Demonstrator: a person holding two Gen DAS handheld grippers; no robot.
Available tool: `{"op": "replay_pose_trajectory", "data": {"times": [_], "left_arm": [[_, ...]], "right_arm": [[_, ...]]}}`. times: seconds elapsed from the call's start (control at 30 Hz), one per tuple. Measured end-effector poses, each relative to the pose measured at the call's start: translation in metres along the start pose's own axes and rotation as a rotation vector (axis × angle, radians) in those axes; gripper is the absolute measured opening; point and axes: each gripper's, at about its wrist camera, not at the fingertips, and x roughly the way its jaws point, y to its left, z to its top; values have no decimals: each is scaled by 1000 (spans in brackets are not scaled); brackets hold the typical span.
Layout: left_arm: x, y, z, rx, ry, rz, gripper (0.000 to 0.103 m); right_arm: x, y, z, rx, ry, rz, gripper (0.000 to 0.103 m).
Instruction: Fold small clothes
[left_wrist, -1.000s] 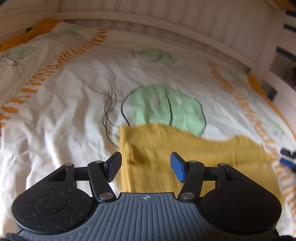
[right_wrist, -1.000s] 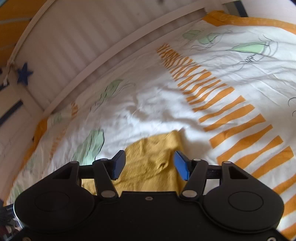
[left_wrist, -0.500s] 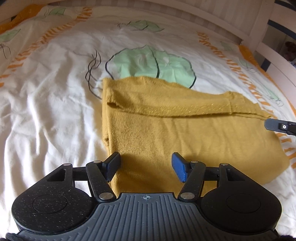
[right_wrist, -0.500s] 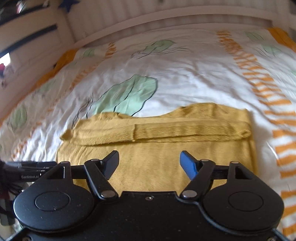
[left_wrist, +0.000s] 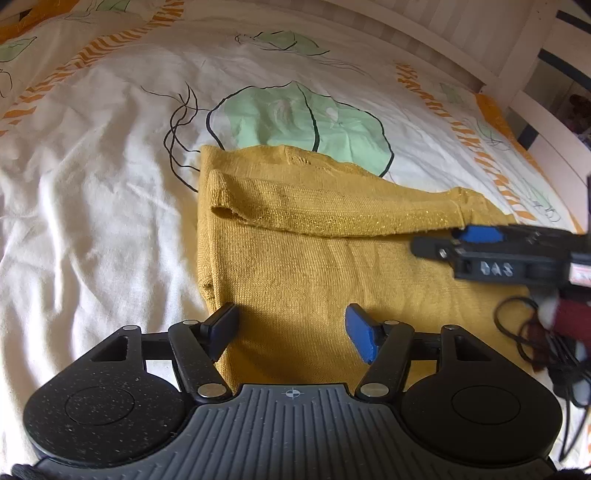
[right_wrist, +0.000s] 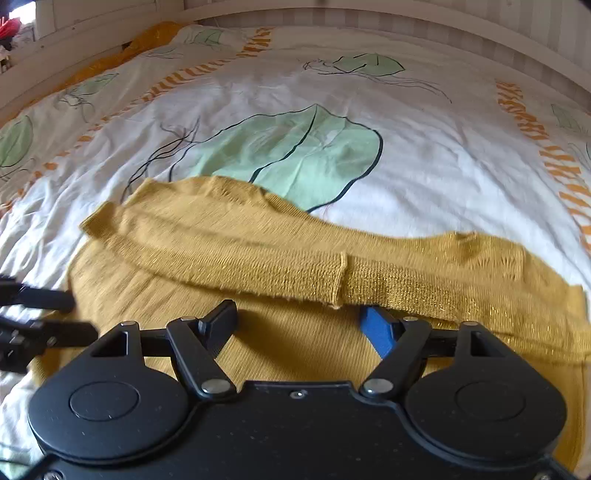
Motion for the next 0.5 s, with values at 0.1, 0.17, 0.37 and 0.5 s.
{"op": "replay_pose_trajectory", "data": {"times": [0.1,0.17,0.37,0.5], "left_arm": [[0,1,0,-7,2,-5,63],[-1,2,1,-16,2,-9,63],[-2,3,1,-26,2,-15,63],[-2,4,1,-24,-5,-14,63]], "right_arm": [[14,-5,15,17,1,-26,76],[21,-12,23,51,-2,-31,76],[32,-35,35,152,-15,-69,76],[17,-56,29,239,-79,-69,76]]}}
